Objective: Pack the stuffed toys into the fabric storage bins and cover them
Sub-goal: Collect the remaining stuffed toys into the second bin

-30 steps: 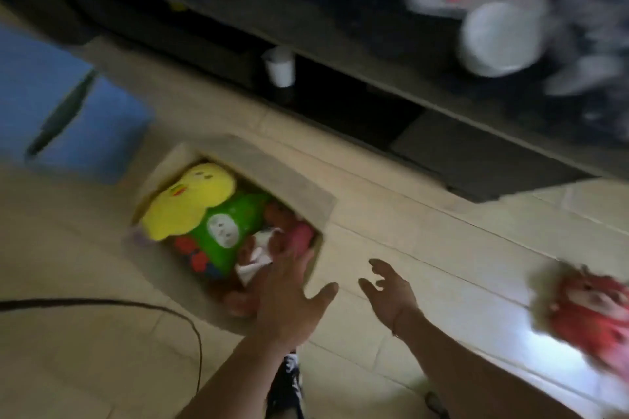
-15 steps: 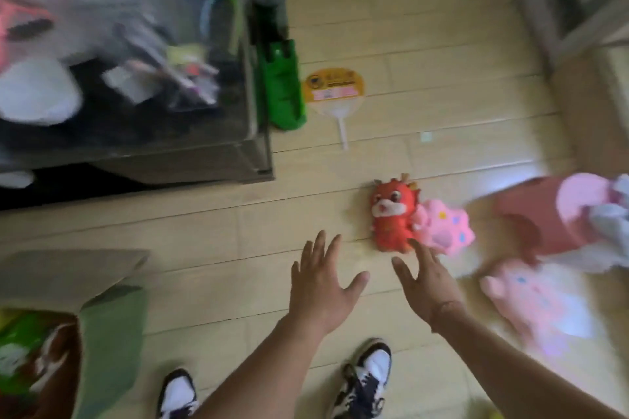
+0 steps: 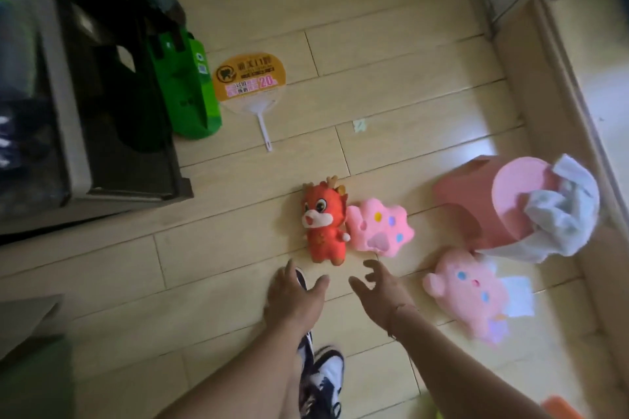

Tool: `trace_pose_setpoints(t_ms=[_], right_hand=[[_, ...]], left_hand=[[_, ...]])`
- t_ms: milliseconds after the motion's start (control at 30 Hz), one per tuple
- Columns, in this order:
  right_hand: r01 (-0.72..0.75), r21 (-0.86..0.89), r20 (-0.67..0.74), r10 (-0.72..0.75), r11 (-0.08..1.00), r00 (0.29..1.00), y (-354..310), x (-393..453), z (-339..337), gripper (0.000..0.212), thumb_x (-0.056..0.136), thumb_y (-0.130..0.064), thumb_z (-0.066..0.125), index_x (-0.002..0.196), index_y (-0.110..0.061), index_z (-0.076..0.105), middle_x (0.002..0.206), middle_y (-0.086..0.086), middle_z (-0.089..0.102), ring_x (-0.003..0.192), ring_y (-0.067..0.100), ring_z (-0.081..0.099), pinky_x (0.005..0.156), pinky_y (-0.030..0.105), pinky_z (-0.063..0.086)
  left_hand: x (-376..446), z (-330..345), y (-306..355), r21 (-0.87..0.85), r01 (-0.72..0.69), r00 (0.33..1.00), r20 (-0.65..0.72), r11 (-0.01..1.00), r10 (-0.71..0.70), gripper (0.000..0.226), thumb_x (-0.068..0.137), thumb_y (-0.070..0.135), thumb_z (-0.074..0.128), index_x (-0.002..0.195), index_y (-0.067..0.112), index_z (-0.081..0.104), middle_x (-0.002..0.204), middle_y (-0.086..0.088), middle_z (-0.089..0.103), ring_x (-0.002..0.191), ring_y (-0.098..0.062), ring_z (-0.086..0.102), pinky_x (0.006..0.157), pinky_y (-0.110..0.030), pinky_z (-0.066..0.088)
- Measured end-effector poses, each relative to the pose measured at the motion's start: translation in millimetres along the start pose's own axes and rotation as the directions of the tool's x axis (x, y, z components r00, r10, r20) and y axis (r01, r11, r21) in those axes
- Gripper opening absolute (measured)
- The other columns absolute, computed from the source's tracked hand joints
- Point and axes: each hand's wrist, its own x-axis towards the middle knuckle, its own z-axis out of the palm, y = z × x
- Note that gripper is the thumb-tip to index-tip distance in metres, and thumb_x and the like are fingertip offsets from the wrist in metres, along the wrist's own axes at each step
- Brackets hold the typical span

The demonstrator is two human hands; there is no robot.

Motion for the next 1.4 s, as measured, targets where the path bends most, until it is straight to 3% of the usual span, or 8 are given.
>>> trace_pose_setpoints(t_ms=[167,300,433,667,800,933,1133,1400], right_hand=[[-0.045,-0.101,-0.03,0.042,0.994,0.999,-10.5,82.4,3.4,0.057,0.088,-0.041,0.059,0.137,-0.018,0.04,0.123,0.01,0.059,0.111,0.028,0.058,0.091,0.033,0.047],[-0.099,-0.181,-0.046,0.092,0.979,0.995,-14.3,147.4,27.6,0.038,0.09,-0.037,0.054,0.118,-0.011,0.053,0.073,0.001,0.054,0.059,0.016,0.053,0.053,0.027,0.043],[0.022,-0.34,-0.008,-0.026,0.94,1.0,-9.9,198.5,53.4,0.03,0.096,-0.027,0.043,0.114,-0.011,0.062,0.086,0.006,0.064,0.064,0.017,0.058,0.048,0.024,0.043],[0.164,0.101,-0.067,-0.158,0.981,0.985,-10.6,141.9,42.6,0.015,0.086,-0.02,0.053,0.081,-0.007,0.058,0.077,0.008,0.057,0.074,0.025,0.054,0.069,0.034,0.046],[0.237,0.376,0.0,-0.256,0.896,0.967,-13.1,46.8,-18.7,0.02,0.07,-0.037,0.055,0.067,-0.017,0.059,0.062,-0.005,0.054,0.065,0.017,0.051,0.062,0.032,0.046],[0.261,0.465,0.16,-0.37,0.846,0.915,-47.3,-37.1,-74.3,0.015,0.058,-0.022,0.057,0.064,-0.009,0.053,0.057,-0.001,0.047,0.061,0.017,0.041,0.054,0.024,0.037],[0.461,0.474,0.14,-0.581,0.75,0.802,-129.2,-102.4,-76.8,0.063,0.057,-0.004,0.066,0.116,-0.018,0.05,0.095,0.017,0.066,0.072,0.02,0.065,0.059,0.038,0.053],[0.561,0.272,0.457,-0.618,0.782,0.64,-227.3,-179.1,106.5,0.092,0.047,-0.047,0.089,0.125,-0.044,0.043,0.112,-0.013,0.066,0.098,0.005,0.066,0.072,0.026,0.056]], left_hand=[[59.3,12.3,25.5,0.06,-0.023,1.0,0.006,0.998,0.023,0.081,0.084,0.066,0.049,0.152,0.033,0.019,0.162,0.001,0.014,0.149,-0.026,0.008,0.12,-0.046,0.015],[113.2,18.0,21.5,0.022,0.039,0.999,-0.006,0.999,-0.039,0.087,0.076,0.072,0.044,0.15,0.031,0.026,0.161,0.003,0.02,0.149,-0.025,0.01,0.119,-0.047,0.018],[138.5,14.9,5.1,0.037,0.081,0.991,-0.111,0.996,-0.077,0.077,0.083,0.065,0.051,0.149,0.034,0.028,0.163,0.006,0.004,0.15,-0.024,-0.004,0.121,-0.045,0.011],[102.1,-0.2,-19.5,-0.206,0.157,0.973,-0.134,0.966,-0.187,0.088,0.073,0.072,0.062,0.144,0.025,0.04,0.16,-0.002,0.018,0.146,-0.024,0.018,0.117,-0.043,0.027],[18.8,-30.4,8.5,-0.677,0.224,0.974,0.186,0.701,-0.131,0.096,0.07,0.065,0.072,0.146,0.018,0.036,0.135,-0.001,0.055,0.123,-0.022,0.054,0.098,-0.037,0.044],[-67.6,-86.0,31.1,-0.893,0.224,0.871,0.364,0.391,0.331,0.08,0.045,0.061,0.088,0.102,0.009,0.065,0.051,0.001,0.064,0.036,-0.008,0.054,0.041,-0.017,0.042],[-137.2,-159.0,12.2,-0.974,0.046,0.946,0.114,0.223,0.304,0.106,0.039,0.049,0.094,0.131,0.012,0.057,0.111,-0.01,0.073,0.1,-0.024,0.07,0.079,-0.034,0.055],[-179.3,-241.9,-169.5,-0.995,-0.056,0.987,-0.068,-0.084,0.145,0.111,0.009,0.039,0.097,0.111,0.01,0.063,0.078,-0.006,0.076,0.056,-0.012,0.07,0.039,-0.014,0.045]])
